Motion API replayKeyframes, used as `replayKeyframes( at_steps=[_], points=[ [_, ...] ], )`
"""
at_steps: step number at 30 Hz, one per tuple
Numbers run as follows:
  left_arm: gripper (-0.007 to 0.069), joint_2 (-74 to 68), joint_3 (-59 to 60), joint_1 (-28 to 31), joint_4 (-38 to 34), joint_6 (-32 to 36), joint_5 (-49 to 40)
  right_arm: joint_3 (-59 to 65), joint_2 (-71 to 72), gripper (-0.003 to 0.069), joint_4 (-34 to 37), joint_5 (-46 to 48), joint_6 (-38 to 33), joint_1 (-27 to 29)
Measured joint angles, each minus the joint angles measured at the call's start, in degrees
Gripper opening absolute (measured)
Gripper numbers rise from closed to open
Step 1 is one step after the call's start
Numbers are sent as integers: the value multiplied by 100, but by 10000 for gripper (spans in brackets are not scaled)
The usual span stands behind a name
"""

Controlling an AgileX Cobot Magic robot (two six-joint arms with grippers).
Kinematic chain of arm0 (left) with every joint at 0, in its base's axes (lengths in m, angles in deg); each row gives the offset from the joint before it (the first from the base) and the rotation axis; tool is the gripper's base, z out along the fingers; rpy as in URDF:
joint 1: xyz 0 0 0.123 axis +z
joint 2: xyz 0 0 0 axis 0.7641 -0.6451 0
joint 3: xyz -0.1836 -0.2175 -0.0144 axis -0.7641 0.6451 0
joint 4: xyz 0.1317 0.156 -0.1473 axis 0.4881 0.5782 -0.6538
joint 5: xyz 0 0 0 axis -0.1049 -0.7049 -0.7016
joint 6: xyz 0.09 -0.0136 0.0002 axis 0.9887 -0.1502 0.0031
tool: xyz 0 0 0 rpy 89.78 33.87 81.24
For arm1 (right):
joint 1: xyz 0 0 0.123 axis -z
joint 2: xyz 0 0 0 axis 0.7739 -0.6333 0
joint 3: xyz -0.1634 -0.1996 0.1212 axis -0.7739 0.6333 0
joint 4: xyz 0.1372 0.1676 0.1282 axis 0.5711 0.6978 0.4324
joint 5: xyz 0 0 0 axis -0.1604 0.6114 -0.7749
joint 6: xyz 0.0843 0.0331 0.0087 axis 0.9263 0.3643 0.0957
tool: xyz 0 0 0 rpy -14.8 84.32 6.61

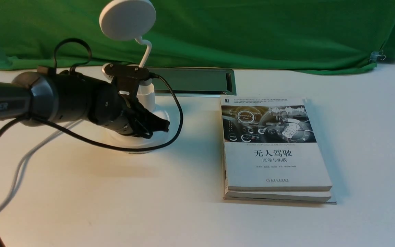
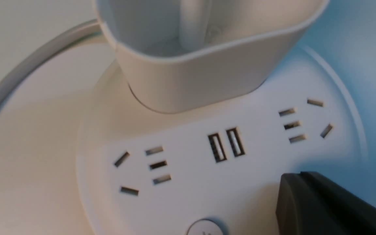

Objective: Turn on the desk lamp on the white desktop with your hand.

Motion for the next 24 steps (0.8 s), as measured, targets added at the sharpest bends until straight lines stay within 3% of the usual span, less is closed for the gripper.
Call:
replayKeyframes(
  at_steps=[15,24],
  points=[
    [1,-44,-58,0,-13,-41,36,0,0,238,0,0,1,0],
    [1,1148,133,0,-334,-1,-876,0,0,238,0,0,1,0]
  ],
)
